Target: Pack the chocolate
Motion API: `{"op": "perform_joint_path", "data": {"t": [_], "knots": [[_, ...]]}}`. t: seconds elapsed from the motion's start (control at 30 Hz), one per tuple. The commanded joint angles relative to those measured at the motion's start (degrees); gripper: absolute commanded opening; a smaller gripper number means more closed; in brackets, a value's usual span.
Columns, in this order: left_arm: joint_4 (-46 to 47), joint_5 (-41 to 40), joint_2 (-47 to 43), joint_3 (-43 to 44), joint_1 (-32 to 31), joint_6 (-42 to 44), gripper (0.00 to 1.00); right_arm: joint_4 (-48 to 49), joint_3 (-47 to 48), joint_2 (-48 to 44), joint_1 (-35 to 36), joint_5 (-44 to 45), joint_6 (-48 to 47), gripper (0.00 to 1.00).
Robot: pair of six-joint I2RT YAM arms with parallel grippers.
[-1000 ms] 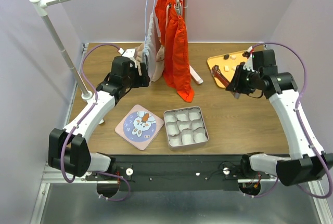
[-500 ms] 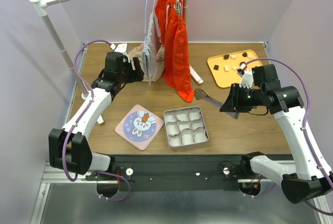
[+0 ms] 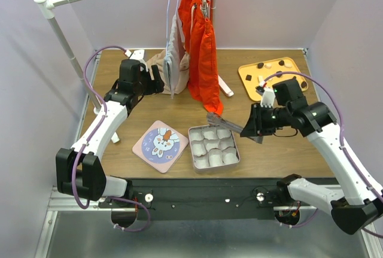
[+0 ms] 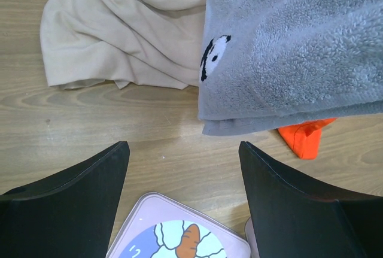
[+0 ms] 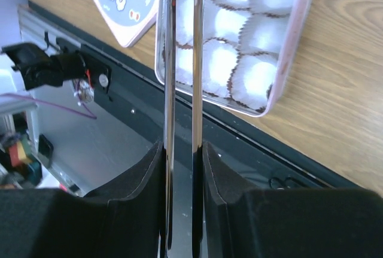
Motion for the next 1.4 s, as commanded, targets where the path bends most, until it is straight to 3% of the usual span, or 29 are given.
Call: {"op": "perform_joint_path", "data": {"t": [0.0, 0.9, 1.23, 1.37], "knots": [[0.57, -0.48, -1.18, 0.19, 0.47, -0.71, 0.84, 5.93, -1.23, 2.65, 7.33, 3.27, 3.81, 0.24], [-0.83, 1.19, -2.24, -0.86, 1.17, 0.16, 0.84, 11.38, -6.24, 7.67, 12.79, 4.07, 3.55, 0.31], [-0.93, 7.87, -12.51, -12.01, 1.17, 0.78, 0.84, 13.84, -5.62, 9.69, 13.67, 4.51, 4.08, 0.33], [-0.58, 8.57, -13.4, -13.78, 1.09, -0.01, 0.84, 14.2, -5.53, 10.83, 14.02, 4.51, 3.55, 0.41]]}}
